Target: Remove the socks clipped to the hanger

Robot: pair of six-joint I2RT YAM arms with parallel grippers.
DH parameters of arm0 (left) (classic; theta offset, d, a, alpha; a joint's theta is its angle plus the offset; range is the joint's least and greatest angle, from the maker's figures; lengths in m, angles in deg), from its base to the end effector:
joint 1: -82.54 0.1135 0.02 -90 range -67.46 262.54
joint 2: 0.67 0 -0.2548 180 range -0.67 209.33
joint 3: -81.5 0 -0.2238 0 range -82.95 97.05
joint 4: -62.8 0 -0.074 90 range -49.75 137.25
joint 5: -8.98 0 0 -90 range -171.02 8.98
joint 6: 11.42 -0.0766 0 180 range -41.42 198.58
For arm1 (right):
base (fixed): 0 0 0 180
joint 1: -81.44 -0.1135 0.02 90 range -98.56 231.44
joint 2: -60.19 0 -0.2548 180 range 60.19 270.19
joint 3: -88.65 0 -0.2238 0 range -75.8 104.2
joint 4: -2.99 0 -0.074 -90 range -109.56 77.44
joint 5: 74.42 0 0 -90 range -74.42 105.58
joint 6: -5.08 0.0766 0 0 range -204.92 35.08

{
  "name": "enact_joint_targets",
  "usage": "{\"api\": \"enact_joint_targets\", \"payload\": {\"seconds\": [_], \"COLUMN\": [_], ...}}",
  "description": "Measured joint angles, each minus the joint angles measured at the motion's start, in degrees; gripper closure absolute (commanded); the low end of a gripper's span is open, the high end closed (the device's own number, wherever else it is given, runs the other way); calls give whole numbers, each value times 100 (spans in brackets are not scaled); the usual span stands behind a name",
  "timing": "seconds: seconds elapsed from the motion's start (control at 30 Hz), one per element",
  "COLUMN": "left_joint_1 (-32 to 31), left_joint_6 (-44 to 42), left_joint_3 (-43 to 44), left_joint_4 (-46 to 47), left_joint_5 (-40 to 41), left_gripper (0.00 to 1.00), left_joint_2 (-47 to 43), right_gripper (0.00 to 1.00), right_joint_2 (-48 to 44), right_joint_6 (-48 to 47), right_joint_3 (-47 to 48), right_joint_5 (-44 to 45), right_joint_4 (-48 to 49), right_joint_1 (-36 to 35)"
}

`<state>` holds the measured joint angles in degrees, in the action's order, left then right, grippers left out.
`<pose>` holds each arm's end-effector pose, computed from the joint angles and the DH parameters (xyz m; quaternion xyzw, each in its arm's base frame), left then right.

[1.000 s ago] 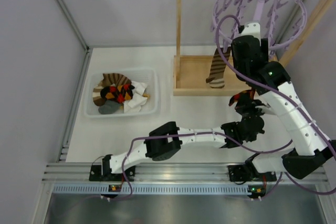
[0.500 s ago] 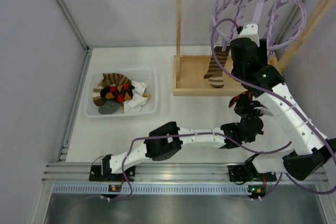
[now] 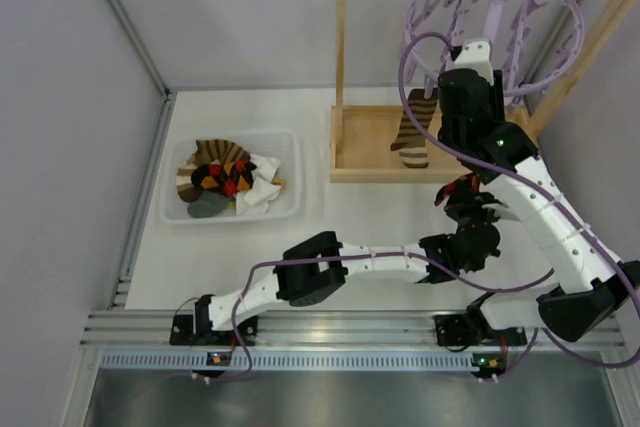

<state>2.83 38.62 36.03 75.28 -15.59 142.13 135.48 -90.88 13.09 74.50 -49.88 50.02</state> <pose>0.1668 -0.5287 0.2431 0.2962 0.6301 0.1364 0.7047 0.2516 0.0768 0.4233 0.0211 0.7768 -0.2968 0.5550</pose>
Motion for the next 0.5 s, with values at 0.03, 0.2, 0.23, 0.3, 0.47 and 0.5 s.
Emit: {"api": "enact_joint_targets", "payload": {"seconds": [0.03,0.2,0.23,0.3,0.47,0.5], "left_joint_1": [0,0,0,0,7,9], "left_joint_6": [4,66,83,111,278,332], "left_joint_3": [-28,-107,-122,-179,-551,-721], "left_joint_4": [-2,0,-2,-2,-4,-13], "left_joint_5": [-2,-2,-4,-2,0,24], "left_gripper": [100,100,100,100,100,100], "left_joint_2": [-15,-31,-31,-31,-153,-227], "right_gripper": [68,83,83,83,72,65], "right_joint_2": [4,22,22,22,22,22], "right_joint_6": [-7,0,9,11,52,66], "right_joint_3": [0,-2,-2,-2,-2,-2], "right_joint_5": [-2,9,11,4,-17,-37], "right_joint_4": [2,83,94,94,92,90], "right_joint_1": [0,0,0,0,2,0]}}
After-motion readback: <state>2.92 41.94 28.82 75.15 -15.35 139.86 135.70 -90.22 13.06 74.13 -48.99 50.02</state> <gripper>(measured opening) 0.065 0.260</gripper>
